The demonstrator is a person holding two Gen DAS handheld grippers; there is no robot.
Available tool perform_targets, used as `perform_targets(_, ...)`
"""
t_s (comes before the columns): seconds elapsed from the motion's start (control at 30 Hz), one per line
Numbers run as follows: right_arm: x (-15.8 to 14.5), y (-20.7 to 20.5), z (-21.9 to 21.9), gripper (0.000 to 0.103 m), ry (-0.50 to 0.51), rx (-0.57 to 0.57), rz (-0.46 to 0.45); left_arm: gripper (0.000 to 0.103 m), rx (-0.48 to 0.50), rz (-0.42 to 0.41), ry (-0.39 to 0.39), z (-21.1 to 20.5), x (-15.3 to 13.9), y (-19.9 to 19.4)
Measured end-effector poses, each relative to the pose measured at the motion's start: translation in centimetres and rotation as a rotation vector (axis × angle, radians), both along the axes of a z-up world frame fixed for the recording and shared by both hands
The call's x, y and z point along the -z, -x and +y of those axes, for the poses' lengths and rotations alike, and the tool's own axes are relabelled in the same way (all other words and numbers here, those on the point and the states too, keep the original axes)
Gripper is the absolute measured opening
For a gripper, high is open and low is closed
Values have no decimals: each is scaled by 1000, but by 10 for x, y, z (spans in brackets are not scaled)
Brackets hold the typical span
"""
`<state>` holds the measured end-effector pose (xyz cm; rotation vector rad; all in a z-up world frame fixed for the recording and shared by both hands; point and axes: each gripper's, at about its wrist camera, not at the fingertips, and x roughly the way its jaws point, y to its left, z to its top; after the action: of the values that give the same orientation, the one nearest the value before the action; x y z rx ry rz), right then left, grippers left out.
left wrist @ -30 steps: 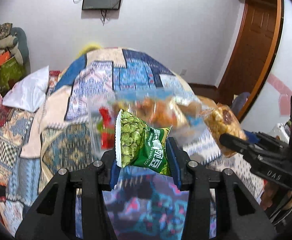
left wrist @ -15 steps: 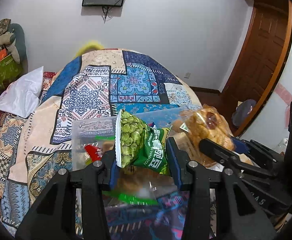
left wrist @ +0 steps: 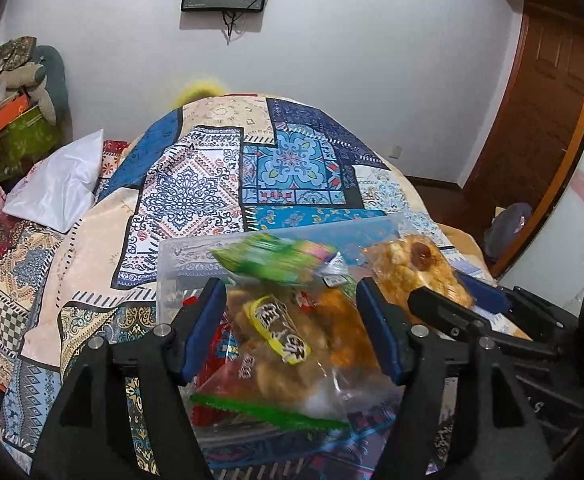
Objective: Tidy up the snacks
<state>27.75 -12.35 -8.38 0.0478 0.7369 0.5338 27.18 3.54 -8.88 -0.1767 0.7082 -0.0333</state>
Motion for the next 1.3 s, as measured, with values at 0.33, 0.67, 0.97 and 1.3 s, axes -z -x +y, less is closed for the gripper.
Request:
perform_targets(0.33,-35,24,-14,57,-8,10,-79,67,15,-61,-4,-3,-31,42)
perform_targets(0.67,-88,86,-36,61,-48,6,-210,75,8,-242,5,-6,-96,123)
perform_targets(0.97,-115,133,-50,83,-74,10,-313,98,-13,-370,-61,-19,-126,182)
perform_targets(1.3,-117,158,-50,102,-57,34,-378,102,-21,-402,-101,-26,-130,209)
